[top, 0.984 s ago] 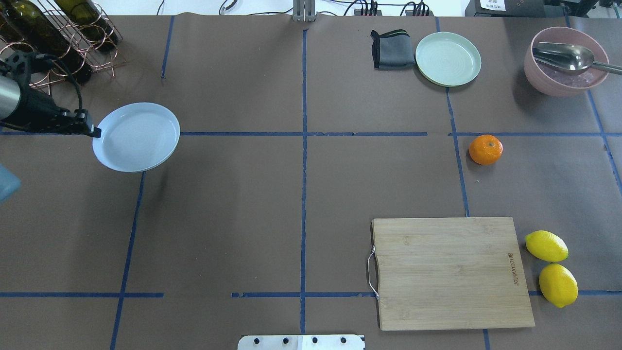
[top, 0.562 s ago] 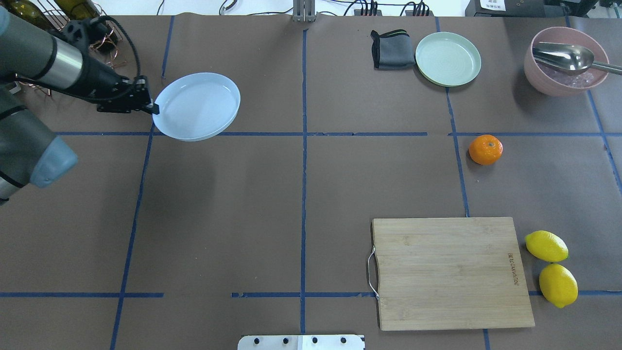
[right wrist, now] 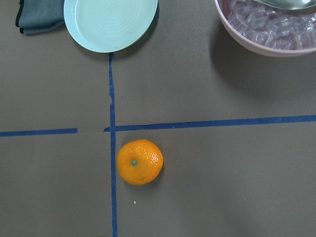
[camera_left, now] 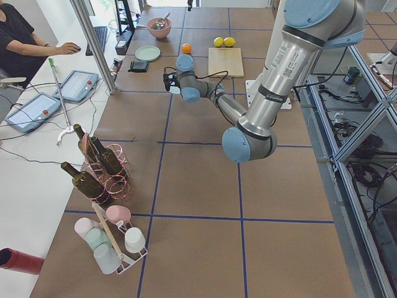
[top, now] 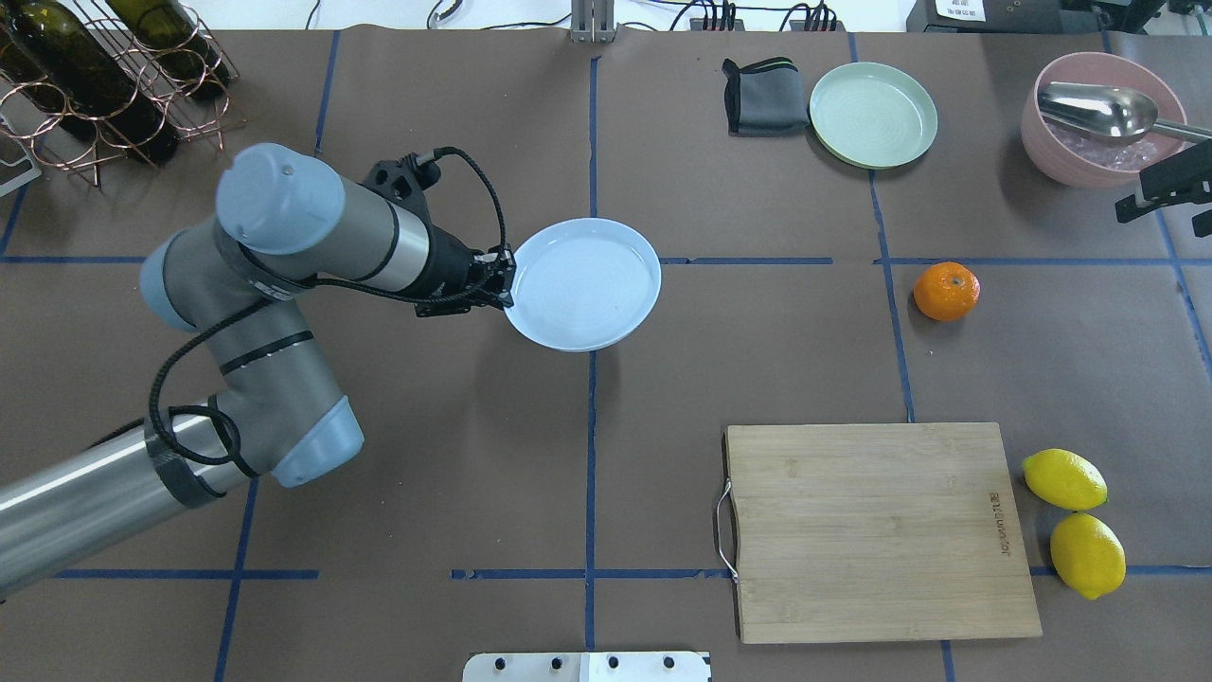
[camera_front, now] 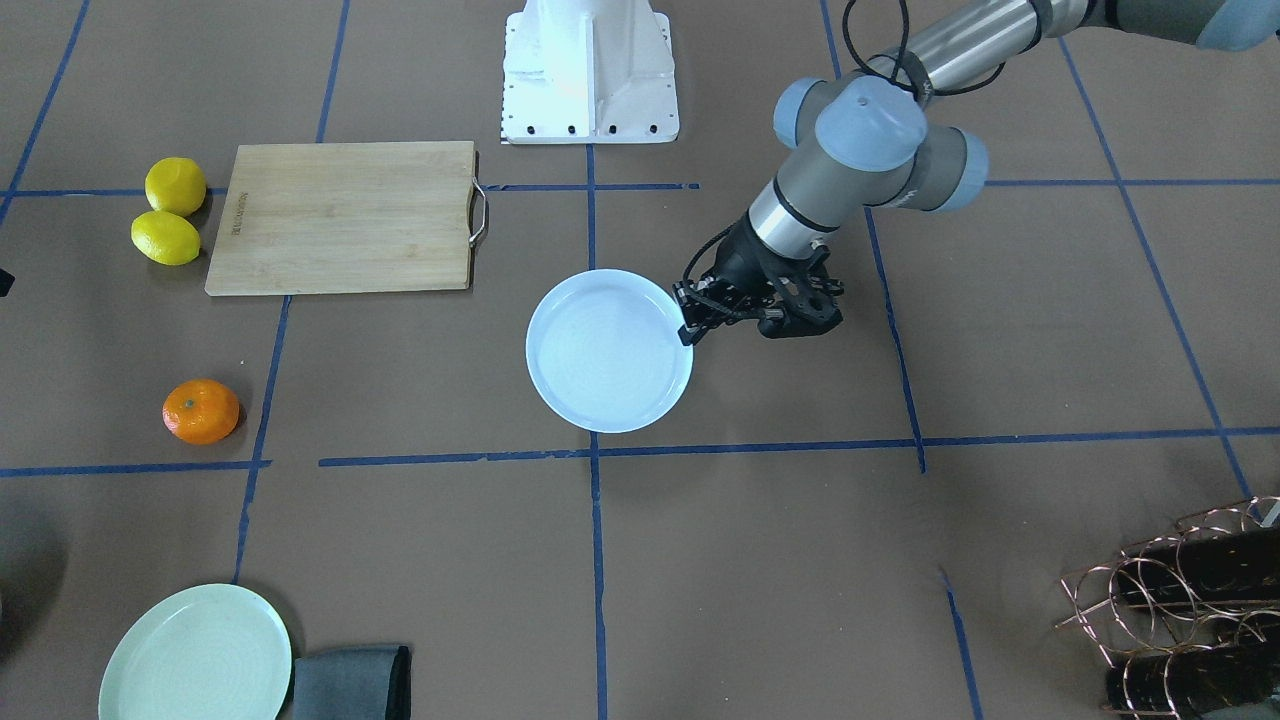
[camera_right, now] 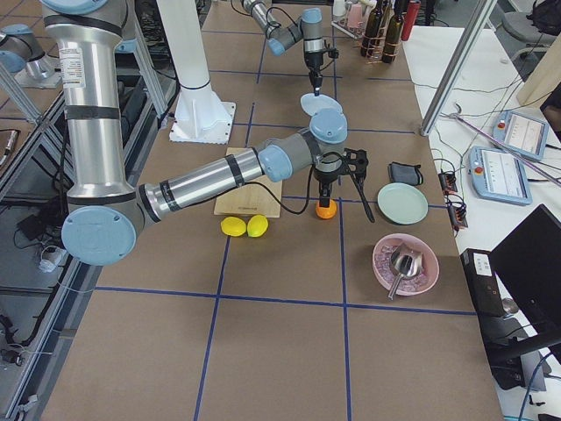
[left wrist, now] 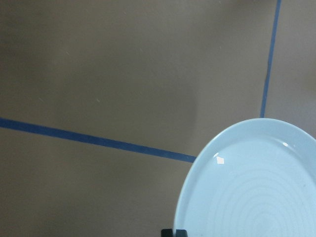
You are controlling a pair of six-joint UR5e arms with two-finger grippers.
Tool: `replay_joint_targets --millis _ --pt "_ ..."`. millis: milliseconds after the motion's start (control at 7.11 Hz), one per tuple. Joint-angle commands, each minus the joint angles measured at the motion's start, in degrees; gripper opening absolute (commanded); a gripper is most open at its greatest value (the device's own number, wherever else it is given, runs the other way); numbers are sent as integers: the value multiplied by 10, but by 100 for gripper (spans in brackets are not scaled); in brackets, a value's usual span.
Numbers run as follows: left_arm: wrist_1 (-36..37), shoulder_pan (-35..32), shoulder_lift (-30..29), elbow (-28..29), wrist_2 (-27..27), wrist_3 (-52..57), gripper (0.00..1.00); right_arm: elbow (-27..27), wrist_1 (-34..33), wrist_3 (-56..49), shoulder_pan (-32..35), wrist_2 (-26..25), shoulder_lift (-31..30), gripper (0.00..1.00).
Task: Pick orange to plate
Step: 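Slide the light blue plate with the left gripper toward the table center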
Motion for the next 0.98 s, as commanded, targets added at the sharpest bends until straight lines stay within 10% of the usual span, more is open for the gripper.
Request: replay_joint_targets --millis 0,422,703,844 --pt "-2 27 -9 20 42 -7 0 -1 4 9 -9 -5 2 100" --pt "1 28 -4 27 46 27 9 -2 4 9 -11 -6 3 100" --pt "1 27 -4 27 47 32 100 -4 4 10 -18 -8 5 100" --pt "1 21 3 9 46 34 100 -4 4 27 -34 -16 5 100"
